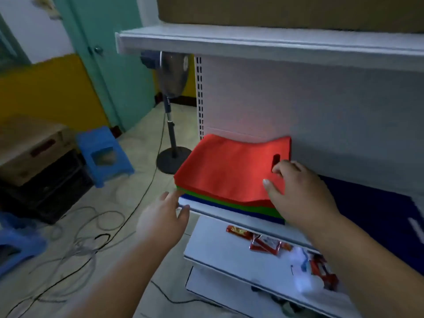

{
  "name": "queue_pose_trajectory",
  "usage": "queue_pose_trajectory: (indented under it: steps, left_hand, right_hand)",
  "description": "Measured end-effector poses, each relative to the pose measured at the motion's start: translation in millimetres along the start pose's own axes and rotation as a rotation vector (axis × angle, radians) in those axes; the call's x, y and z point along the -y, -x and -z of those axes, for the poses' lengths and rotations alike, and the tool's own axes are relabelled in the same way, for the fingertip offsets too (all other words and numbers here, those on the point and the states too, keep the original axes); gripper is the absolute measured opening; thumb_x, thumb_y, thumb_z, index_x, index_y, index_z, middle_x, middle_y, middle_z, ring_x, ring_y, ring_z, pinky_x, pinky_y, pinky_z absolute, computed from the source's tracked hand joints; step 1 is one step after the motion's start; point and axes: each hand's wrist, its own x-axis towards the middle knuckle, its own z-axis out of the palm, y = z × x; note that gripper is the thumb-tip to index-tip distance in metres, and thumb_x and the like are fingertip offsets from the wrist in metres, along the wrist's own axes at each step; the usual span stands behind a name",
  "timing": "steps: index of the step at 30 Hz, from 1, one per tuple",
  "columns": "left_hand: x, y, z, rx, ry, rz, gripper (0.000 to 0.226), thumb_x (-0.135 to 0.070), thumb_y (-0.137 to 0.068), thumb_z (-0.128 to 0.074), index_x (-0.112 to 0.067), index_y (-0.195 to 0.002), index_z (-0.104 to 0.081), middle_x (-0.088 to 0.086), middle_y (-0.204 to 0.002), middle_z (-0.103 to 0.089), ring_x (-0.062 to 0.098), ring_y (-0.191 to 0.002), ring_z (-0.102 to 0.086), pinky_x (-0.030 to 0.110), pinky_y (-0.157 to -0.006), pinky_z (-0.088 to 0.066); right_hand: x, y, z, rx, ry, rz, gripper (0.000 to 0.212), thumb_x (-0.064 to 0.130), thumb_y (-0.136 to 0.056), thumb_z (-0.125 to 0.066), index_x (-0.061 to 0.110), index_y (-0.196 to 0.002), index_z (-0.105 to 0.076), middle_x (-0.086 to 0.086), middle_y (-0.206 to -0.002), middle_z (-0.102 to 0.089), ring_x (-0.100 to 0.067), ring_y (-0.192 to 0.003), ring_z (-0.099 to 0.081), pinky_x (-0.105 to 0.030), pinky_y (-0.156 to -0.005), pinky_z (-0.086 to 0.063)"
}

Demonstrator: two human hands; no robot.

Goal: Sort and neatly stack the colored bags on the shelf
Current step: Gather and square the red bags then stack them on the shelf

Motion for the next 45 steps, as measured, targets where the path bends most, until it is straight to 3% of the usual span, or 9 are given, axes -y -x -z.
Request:
queue_pose_trajectory:
  steps: [6,14,19,22,26,30,38,43,45]
  left_hand:
    - [25,-35,3,0.124,0.075,-0.115,0.044,-0.038,-0.096,-0.048,-0.038,-0.139,-0.037,-0.009,-0.103,-0.054,0.01,-0.079,-0.053,0.027,-0.058,-0.047]
    - [34,-64,-5,0.204,0.053,-0.121,0.048,-0.042,-0.095,-0.044,-0.04,-0.142,-0.032,-0.008,-0.093,-0.046,0.015,-0.076,-0.054,0.031,-0.058,-0.052]
    - [43,-71,-3,0.13,0.052,-0.155,0.039,-0.039,-0.094,-0.051,-0.036,-0.132,-0.047,-0.004,-0.106,-0.044,0.014,-0.072,-0.048,0.026,-0.056,-0.039]
    - [46,-78,-4,0.073,0.179,-0.134,0.024,-0.035,-0.095,-0.055,-0.027,-0.116,-0.061,-0.001,-0.12,-0.049,0.013,-0.072,-0.05,0.026,-0.062,-0.04]
    - [49,-90,1,0.018,0.282,-0.063,0.012,-0.031,-0.095,-0.057,-0.022,-0.091,-0.064,-0.006,-0.096,-0.059,0.011,-0.069,-0.053,0.025,-0.055,-0.035]
    - [56,-101,8,0.038,0.366,0.022,0.008,-0.023,-0.09,-0.063,-0.022,-0.086,-0.056,-0.009,-0.081,-0.059,0.01,-0.066,-0.053,0.026,-0.053,-0.033]
    - [62,-103,16,0.407,0.576,0.091,0.035,0.0,-0.082,-0.051,-0.033,-0.091,-0.058,0.003,-0.085,-0.065,0.022,-0.062,-0.055,0.029,-0.054,-0.043]
    - [66,-78,16,0.237,0.409,0.009,0.026,-0.011,-0.089,-0.049,-0.035,-0.092,-0.059,-0.006,-0.078,-0.066,0.02,-0.06,-0.06,0.028,-0.051,-0.047]
    - [65,-63,11,0.129,0.39,-0.033,0.025,-0.017,-0.093,-0.049,-0.038,-0.102,-0.059,-0.008,-0.081,-0.065,0.018,-0.064,-0.061,0.031,-0.055,-0.05]
  right_hand:
    - [19,19,-15,0.036,0.112,-0.214,0.045,0.045,-0.095,-0.05,0.019,-0.131,-0.049,-0.003,-0.123,-0.056,-0.022,-0.095,-0.057,-0.033,-0.074,-0.048]
    - [23,20,-21,0.156,0.299,-0.307,0.04,0.048,-0.096,-0.042,0.02,-0.124,-0.044,-0.001,-0.1,-0.058,-0.019,-0.07,-0.057,-0.036,-0.062,-0.053]
    - [33,24,-32,0.218,0.461,-0.261,0.047,0.046,-0.101,-0.032,0.018,-0.139,-0.033,-0.002,-0.136,-0.052,-0.024,-0.068,-0.055,-0.03,-0.047,-0.032]
    - [36,30,-40,0.192,0.396,-0.26,0.047,0.048,-0.101,-0.029,0.021,-0.139,-0.034,0.0,-0.125,-0.058,-0.022,-0.068,-0.055,-0.031,-0.05,-0.04]
    - [38,42,-48,0.014,0.117,-0.298,0.039,0.045,-0.098,-0.042,0.025,-0.131,-0.048,0.005,-0.112,-0.064,-0.018,-0.083,-0.062,-0.035,-0.068,-0.052]
    - [37,47,-53,-0.196,-0.034,-0.424,0.034,0.043,-0.091,-0.056,0.022,-0.117,-0.055,0.008,-0.099,-0.059,-0.012,-0.074,-0.056,-0.03,-0.06,-0.045]
    - [32,32,-54,-0.018,-0.385,-0.619,0.045,0.023,-0.09,-0.064,0.035,-0.13,-0.047,0.011,-0.065,-0.047,-0.004,-0.054,-0.049,-0.021,-0.053,-0.037]
    - [30,53,-48,0.046,-0.363,-0.509,0.039,0.029,-0.097,-0.056,0.047,-0.131,-0.053,0.015,-0.098,-0.067,0.0,-0.094,-0.061,-0.023,-0.083,-0.049]
    - [29,65,-43,-0.034,-0.218,-0.448,0.037,0.033,-0.098,-0.052,0.045,-0.133,-0.053,0.007,-0.101,-0.073,-0.01,-0.089,-0.068,-0.031,-0.082,-0.054]
